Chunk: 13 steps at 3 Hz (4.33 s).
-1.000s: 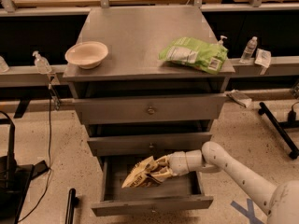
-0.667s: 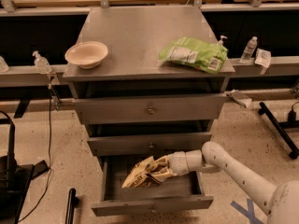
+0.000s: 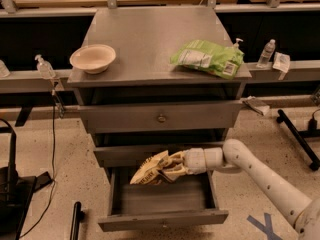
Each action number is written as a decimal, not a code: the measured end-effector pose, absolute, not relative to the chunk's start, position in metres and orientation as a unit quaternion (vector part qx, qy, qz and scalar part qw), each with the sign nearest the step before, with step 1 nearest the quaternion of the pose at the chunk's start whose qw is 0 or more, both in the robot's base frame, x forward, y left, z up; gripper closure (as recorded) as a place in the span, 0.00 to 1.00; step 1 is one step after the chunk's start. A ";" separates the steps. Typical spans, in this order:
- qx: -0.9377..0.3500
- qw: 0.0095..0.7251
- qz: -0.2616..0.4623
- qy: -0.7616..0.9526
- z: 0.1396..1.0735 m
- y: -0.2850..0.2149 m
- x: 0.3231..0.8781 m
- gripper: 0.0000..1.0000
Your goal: Pick brown chip bag from bottom drawer and place on counter
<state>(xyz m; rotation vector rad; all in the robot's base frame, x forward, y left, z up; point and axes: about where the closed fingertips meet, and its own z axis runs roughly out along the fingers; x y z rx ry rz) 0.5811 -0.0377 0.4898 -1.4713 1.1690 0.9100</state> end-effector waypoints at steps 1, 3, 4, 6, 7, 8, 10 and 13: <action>-0.615 0.523 0.360 0.468 0.560 -0.052 0.589 1.00; -0.645 0.522 0.361 0.427 0.674 -0.051 0.598 1.00; -0.653 0.526 0.361 0.408 0.713 -0.045 0.592 1.00; -0.669 0.542 0.350 0.370 0.781 -0.034 0.572 1.00; -0.684 0.558 0.334 0.332 0.831 -0.035 0.571 1.00; -0.694 0.582 0.315 0.284 0.924 -0.054 0.567 1.00; -0.693 0.605 0.301 0.251 1.058 -0.070 0.558 1.00; -0.695 0.608 0.251 0.291 1.038 -0.063 0.629 1.00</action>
Offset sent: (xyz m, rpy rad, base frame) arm 0.0231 -0.0269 0.1918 -0.0359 -0.1331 0.0499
